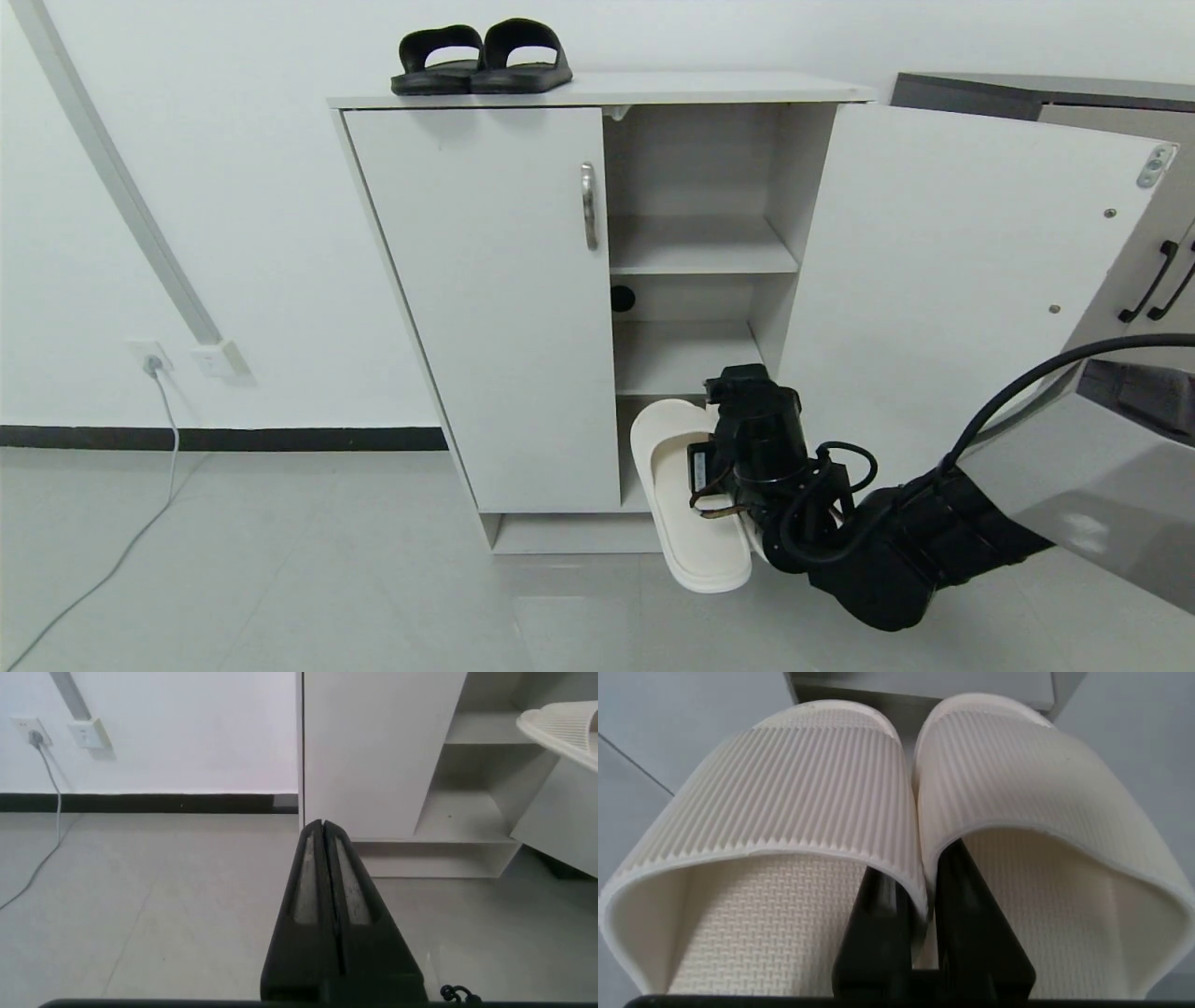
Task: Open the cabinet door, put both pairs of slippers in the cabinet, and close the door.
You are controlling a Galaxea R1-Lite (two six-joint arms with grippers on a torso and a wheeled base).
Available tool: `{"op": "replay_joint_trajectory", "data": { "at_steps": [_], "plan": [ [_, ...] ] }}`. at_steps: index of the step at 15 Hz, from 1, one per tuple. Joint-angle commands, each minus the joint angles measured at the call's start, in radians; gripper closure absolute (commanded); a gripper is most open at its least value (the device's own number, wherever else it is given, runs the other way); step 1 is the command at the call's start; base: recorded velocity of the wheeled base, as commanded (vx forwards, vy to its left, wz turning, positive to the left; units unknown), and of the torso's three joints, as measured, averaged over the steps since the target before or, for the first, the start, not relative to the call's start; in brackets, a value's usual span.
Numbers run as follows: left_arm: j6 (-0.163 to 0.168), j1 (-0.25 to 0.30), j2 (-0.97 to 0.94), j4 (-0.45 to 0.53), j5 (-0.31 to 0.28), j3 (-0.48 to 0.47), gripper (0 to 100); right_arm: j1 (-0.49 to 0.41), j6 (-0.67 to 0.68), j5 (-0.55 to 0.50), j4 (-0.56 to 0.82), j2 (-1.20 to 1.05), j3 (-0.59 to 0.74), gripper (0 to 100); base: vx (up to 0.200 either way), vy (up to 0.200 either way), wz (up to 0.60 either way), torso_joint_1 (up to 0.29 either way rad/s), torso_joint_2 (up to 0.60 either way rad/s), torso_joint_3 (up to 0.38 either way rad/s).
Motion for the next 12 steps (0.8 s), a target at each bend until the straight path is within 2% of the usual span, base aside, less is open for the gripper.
{"op": "replay_joint_trajectory", "data": {
  "at_steps": [1,9,12],
  "plan": [
    [-0.002,0.000,0.005,0.000,0.001,0.000,100,-0.001,0.001,0.000,0.000,0.011,0.000,100,0.000,0.000,0.00,0.000,0.00,0.000],
    [0.002,0.000,0.005,0.000,-0.002,0.000,100,0.005,0.001,-0.018,-0.009,0.020,0.001,100,0.000,0.000,0.00,0.000,0.00,0.000],
    [0.002,0.000,0.007,0.000,-0.002,0.000,100,0.005,0.001,-0.018,-0.009,0.028,-0.010,100,0.000,0.000,0.00,0.007,0.00,-0.155]
  ]
}}
